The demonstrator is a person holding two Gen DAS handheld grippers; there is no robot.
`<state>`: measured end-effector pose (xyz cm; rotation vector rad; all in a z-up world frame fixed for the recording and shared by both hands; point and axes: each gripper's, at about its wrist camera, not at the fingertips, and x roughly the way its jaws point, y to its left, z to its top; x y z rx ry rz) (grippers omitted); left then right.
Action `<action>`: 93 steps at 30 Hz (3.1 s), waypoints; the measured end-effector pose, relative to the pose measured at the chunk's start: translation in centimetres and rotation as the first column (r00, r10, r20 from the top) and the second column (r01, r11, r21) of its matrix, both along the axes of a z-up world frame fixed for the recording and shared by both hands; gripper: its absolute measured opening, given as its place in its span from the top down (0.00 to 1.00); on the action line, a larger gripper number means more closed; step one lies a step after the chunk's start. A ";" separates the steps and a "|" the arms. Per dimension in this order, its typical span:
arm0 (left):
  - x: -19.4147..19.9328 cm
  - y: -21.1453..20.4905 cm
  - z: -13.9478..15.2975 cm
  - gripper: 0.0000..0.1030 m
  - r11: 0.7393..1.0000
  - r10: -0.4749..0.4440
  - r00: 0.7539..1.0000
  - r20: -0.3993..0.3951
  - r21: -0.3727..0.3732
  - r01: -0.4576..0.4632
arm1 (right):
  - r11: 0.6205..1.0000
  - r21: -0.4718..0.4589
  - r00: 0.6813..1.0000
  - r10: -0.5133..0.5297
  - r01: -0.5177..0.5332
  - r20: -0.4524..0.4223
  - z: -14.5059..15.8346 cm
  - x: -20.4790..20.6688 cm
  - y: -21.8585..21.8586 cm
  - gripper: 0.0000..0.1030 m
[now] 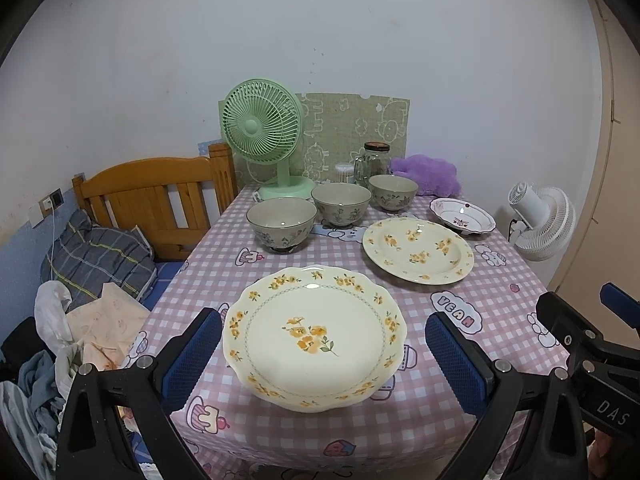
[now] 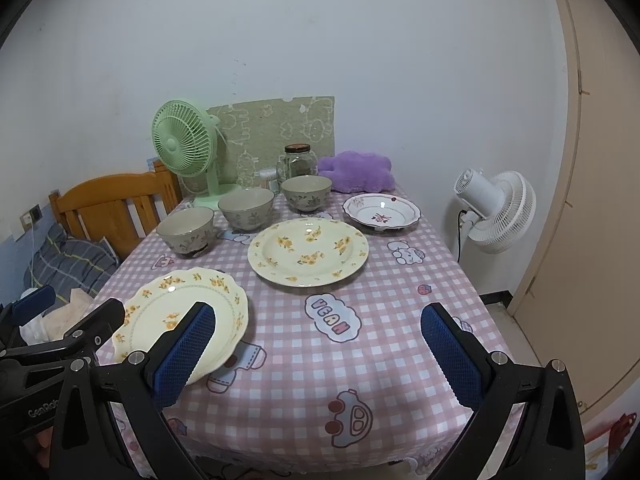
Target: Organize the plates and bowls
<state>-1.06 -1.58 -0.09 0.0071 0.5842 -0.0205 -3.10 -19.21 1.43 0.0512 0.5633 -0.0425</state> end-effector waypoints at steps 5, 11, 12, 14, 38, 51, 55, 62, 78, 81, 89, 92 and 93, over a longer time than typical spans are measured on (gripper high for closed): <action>-0.1 0.2 0.1 0.01 1.000 0.000 1.000 -0.002 -0.001 0.000 | 1.000 0.000 1.000 -0.001 0.001 0.002 -0.2 -0.3 0.0 0.00; -0.2 0.1 0.0 0.01 1.000 -0.001 1.000 0.001 -0.003 0.001 | 1.000 0.000 1.000 0.000 0.000 0.000 -0.2 -0.2 0.0 0.00; -0.1 0.1 0.1 0.01 1.000 -0.002 1.000 -0.001 -0.001 0.002 | 1.000 0.001 1.000 -0.001 0.001 0.001 -0.2 -0.2 0.0 0.00; -0.2 0.1 0.1 0.01 1.000 -0.004 1.000 0.001 0.000 0.004 | 1.000 -0.001 1.000 -0.005 0.005 0.004 -0.1 -0.2 0.0 0.00; 0.1 0.5 0.3 0.01 1.000 0.010 1.000 -0.016 -0.002 -0.010 | 1.000 0.008 1.000 0.015 -0.015 -0.017 -0.5 0.3 0.4 0.00; 1.8 1.9 -0.3 0.02 1.000 0.012 0.999 -0.039 -0.006 -0.012 | 1.000 0.010 0.999 0.009 -0.009 -0.052 -0.7 2.2 1.7 0.00; 2.3 2.4 -0.7 0.02 1.000 0.017 0.998 -0.055 -0.009 -0.018 | 1.000 0.009 0.998 0.013 -0.012 -0.067 -0.8 2.7 2.0 0.00; 3.7 3.7 -1.6 0.02 1.000 0.014 0.996 -0.088 -0.022 -0.016 | 1.000 0.000 0.995 0.013 -0.013 -0.099 -1.5 4.0 3.3 0.00; 9.5 7.0 -3.9 0.04 1.000 -0.001 0.980 -0.199 -0.007 0.000 | 1.000 0.013 0.980 0.001 0.001 -0.201 -3.5 9.8 7.0 0.00; 11.0 8.0 -5.0 0.06 1.000 -0.007 0.972 -0.235 -0.011 0.005 | 1.000 0.027 0.973 0.017 -0.011 -0.228 -4.4 11.3 7.9 0.03; 14.7 9.1 -9.0 0.13 0.999 -0.052 0.940 -0.336 -0.020 0.049 | 1.000 0.022 0.938 -0.001 0.009 -0.348 -8.7 14.9 10.0 0.14; 15.7 9.4 -10.4 0.15 0.997 -0.076 0.925 -0.372 -0.041 0.065 | 1.000 0.018 0.916 -0.011 0.019 -0.401 -10.4 15.8 10.5 0.18; 15.9 9.3 -10.7 0.16 0.996 -0.083 0.921 -0.382 -0.046 0.071 | 1.000 0.019 0.908 -0.008 0.017 -0.419 -11.0 16.1 10.6 0.20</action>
